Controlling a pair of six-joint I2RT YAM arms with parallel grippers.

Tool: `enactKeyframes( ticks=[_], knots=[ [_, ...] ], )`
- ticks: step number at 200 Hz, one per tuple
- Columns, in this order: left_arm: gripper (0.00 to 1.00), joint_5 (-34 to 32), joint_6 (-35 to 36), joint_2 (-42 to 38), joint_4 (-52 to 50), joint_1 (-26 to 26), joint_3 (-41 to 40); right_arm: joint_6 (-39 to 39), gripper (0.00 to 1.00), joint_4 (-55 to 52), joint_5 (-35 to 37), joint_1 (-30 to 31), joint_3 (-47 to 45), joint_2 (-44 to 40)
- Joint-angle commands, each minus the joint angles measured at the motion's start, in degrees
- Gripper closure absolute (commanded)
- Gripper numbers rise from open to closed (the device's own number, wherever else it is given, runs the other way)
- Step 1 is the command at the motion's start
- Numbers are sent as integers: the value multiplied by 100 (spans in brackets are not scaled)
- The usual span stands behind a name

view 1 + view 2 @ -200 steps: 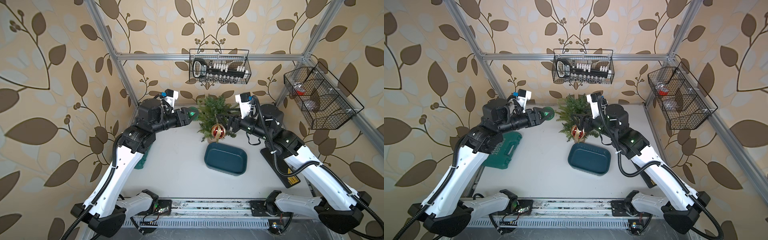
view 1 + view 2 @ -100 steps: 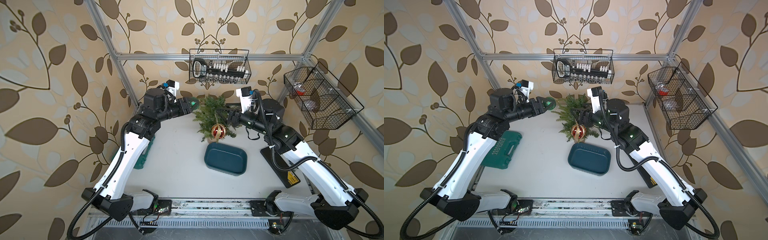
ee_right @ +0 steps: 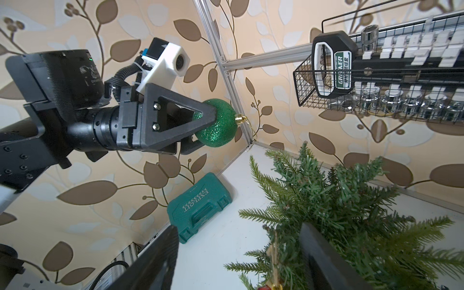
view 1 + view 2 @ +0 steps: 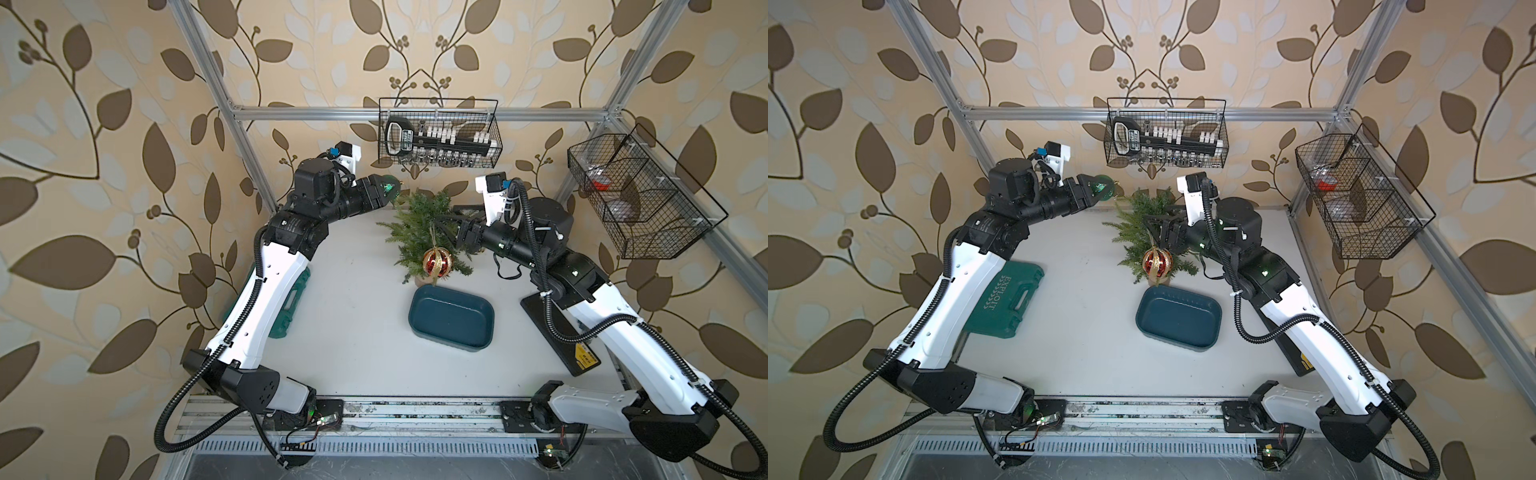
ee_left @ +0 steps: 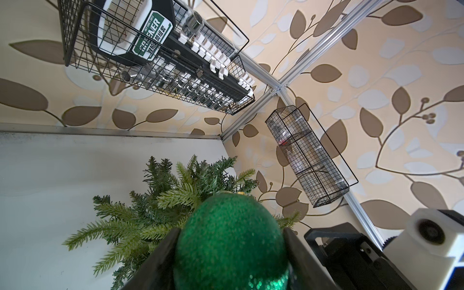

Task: Decorate the small christmas tree with ornaments
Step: Hang an ornament on the christmas tree.

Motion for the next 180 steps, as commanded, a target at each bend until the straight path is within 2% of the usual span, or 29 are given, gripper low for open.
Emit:
enactKeyframes(
  ticks=[1,154,180],
  knots=[
    [41,156,126,-39,258,70,148,53,25,118,-84,-33,-126,-135],
    [41,119,157,-64,275,70,-385,108,25,236,-194,-122,-372,-315],
    [40,-41,266,-117,157,76,-375,134,25,278,-215,-131,-421,-342]
  ],
)
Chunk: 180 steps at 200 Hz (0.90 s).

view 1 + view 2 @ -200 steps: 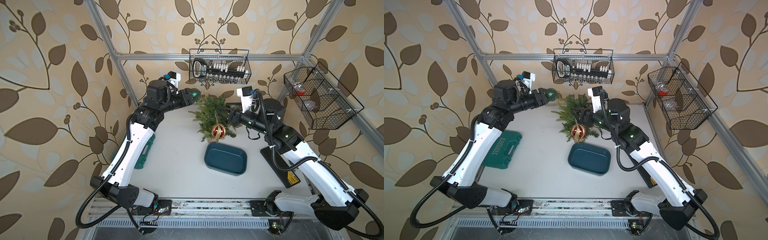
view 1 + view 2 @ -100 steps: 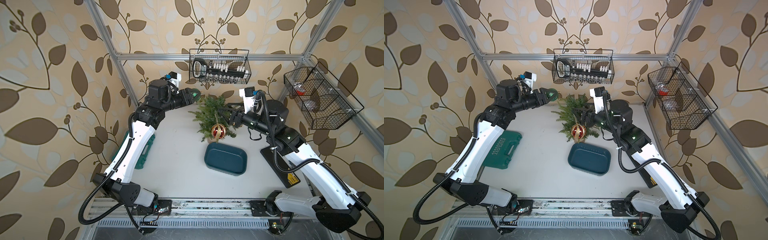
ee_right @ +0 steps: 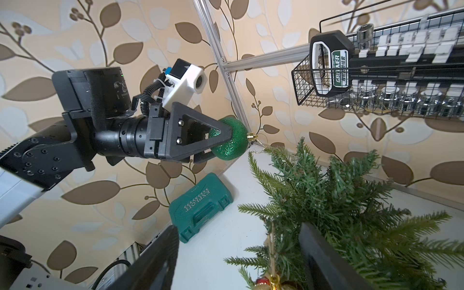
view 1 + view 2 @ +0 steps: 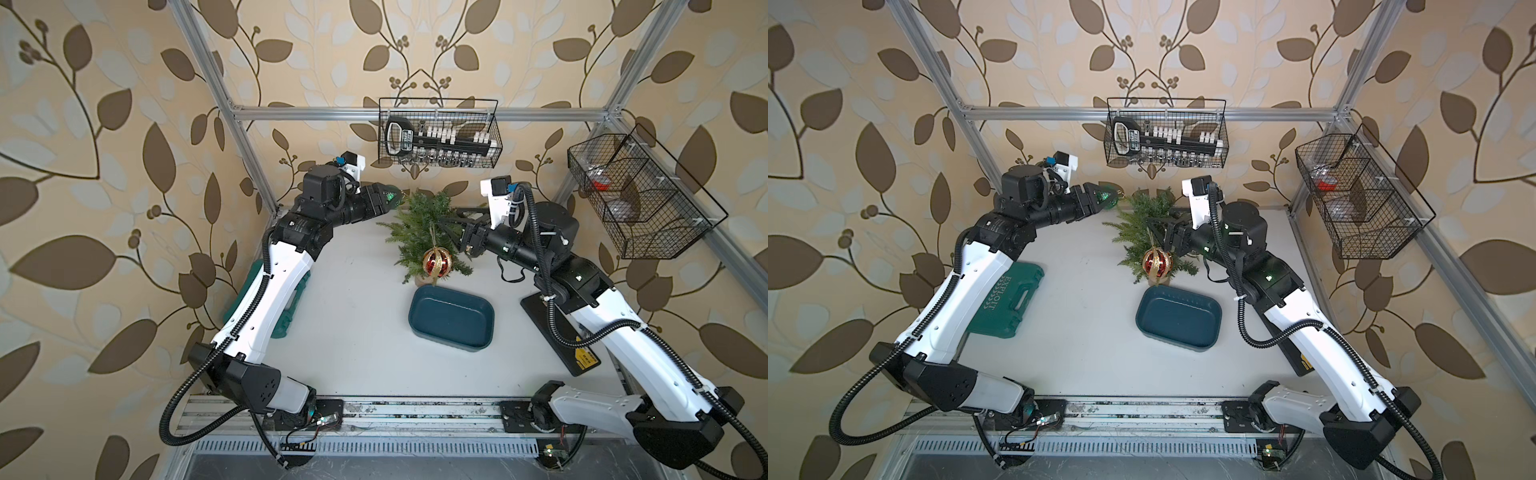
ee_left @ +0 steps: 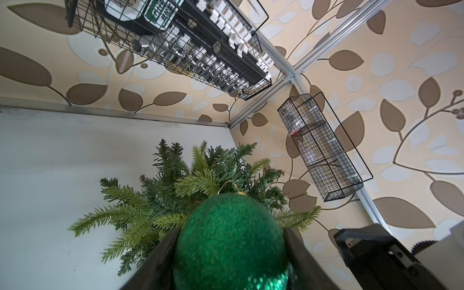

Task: Decorate the small christmas tree with ornaments
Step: Hang an ornament on the christmas tree.

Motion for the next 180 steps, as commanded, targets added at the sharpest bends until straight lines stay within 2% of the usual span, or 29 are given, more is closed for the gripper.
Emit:
enactKeyframes(
  ticks=[1,90,180],
  knots=[
    [40,-73,243,-157,148,73,24,69,25,140,-88,-28,-125,-139],
    [43,-425,363,-621,81,85,-378,155,25,242,-164,-33,-222,-165],
    [43,-480,350,-781,99,98,-725,183,25,295,-206,-31,-312,-279]
  ],
)
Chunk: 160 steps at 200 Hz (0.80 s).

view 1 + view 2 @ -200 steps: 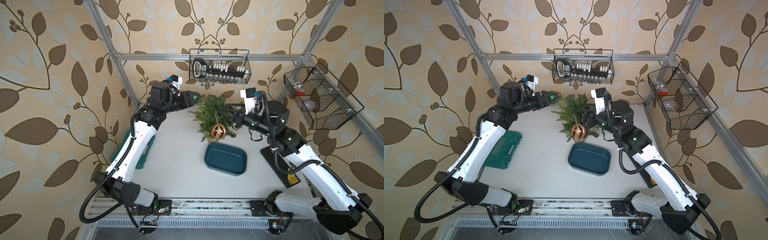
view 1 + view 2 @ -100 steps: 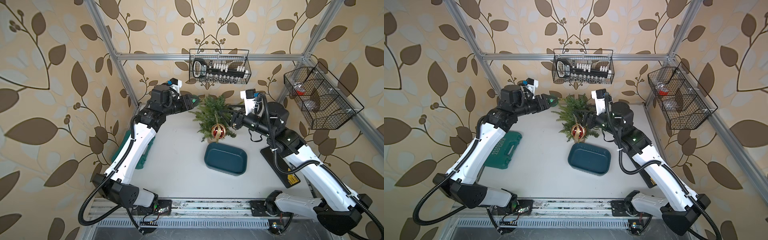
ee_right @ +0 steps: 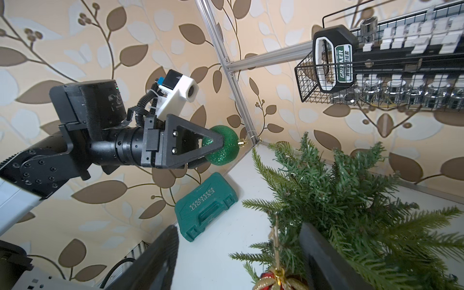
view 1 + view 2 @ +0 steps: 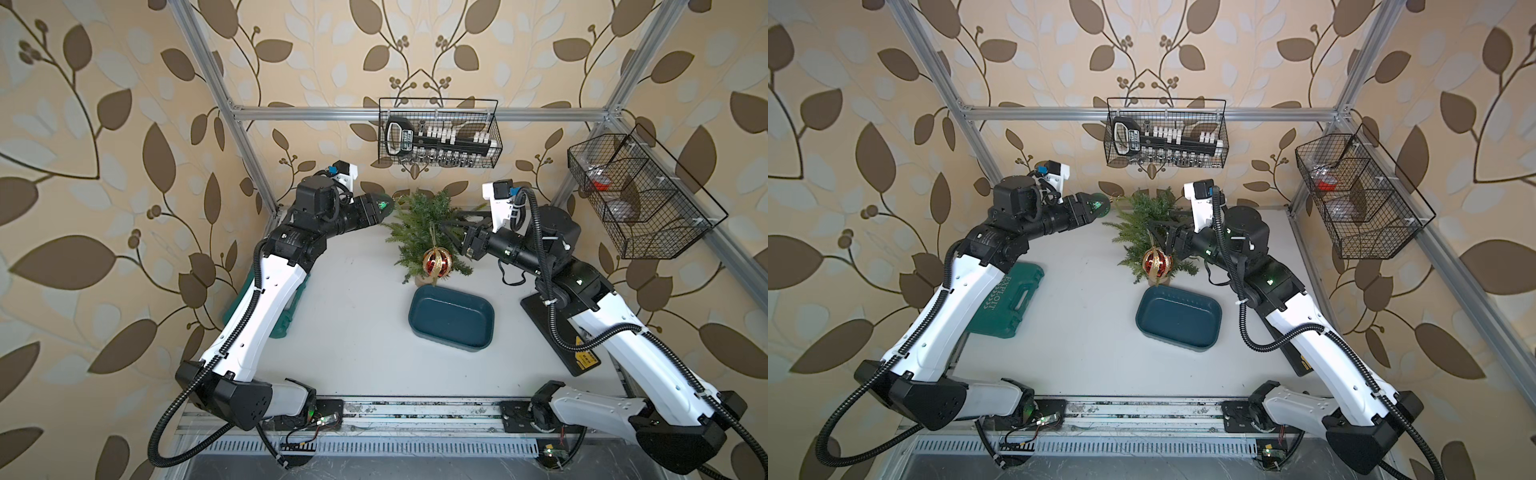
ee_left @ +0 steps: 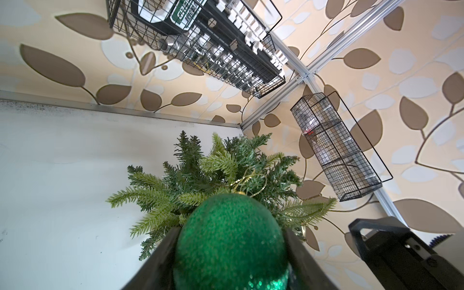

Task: Decorate the small christmas tree with ornaments
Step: Hang an ornament on the christmas tree.

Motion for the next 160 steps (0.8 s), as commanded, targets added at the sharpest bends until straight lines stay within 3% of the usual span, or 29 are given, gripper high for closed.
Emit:
enactKeyframes(
  ticks=[1,160],
  knots=[
    [43,-113,160,-221,143,64,-85,37,25,142,-94,-23,-88,-115],
    [44,-87,78,-103,293,77,58,101,25,100,-386,-26,80,131]
  ],
)
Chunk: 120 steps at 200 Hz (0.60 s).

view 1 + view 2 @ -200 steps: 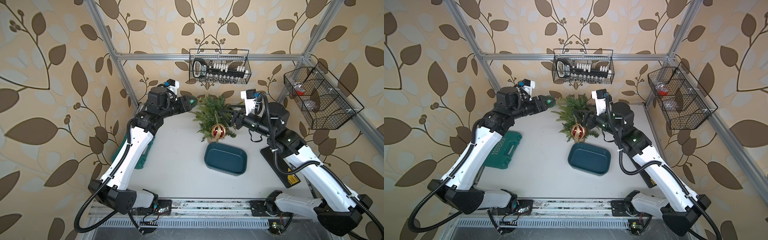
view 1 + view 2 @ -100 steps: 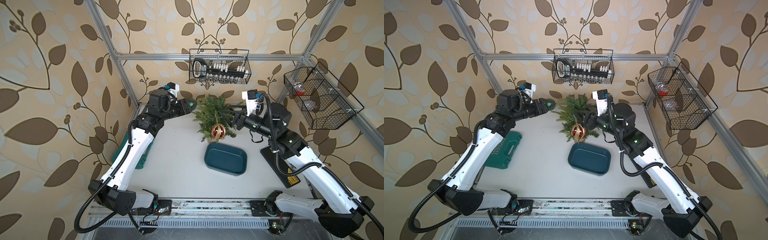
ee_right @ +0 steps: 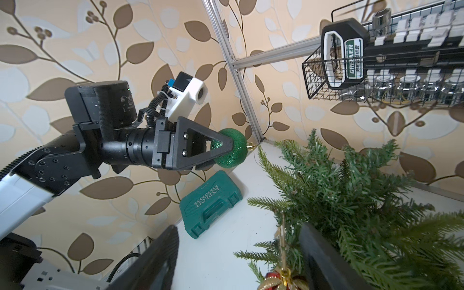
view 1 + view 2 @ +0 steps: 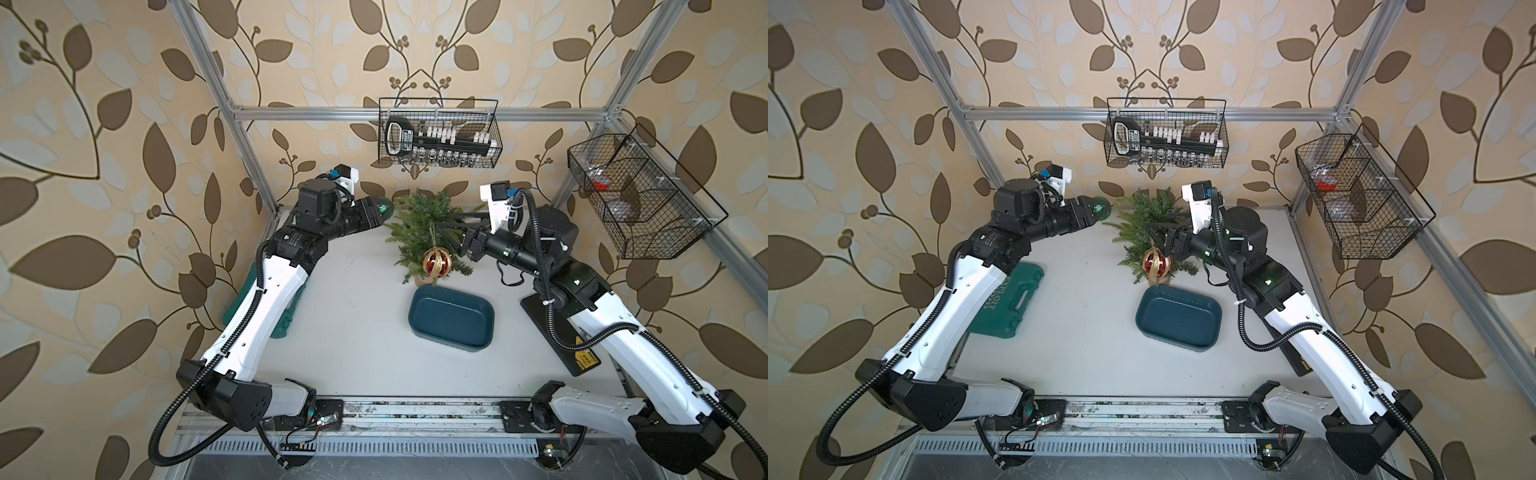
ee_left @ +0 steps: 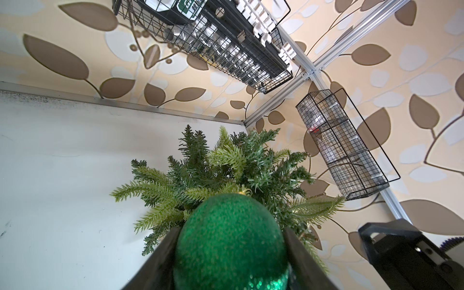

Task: Decorate the small christmas tree with ornaments
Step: Hang an ornament on the christmas tree.

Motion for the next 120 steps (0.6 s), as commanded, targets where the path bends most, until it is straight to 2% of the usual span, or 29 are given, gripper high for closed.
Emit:
enactKeyframes(
  ticks=[1,73,120],
  knots=[
    [44,-46,81,-86,258,77,200,61,25,-5,-190,-19,165,61],
    [44,50,86,192,201,147,479,48,26,23,-144,-19,33,-102],
    [45,-19,63,170,216,234,317,37,26,23,-159,-22,6,-159]
  ],
)
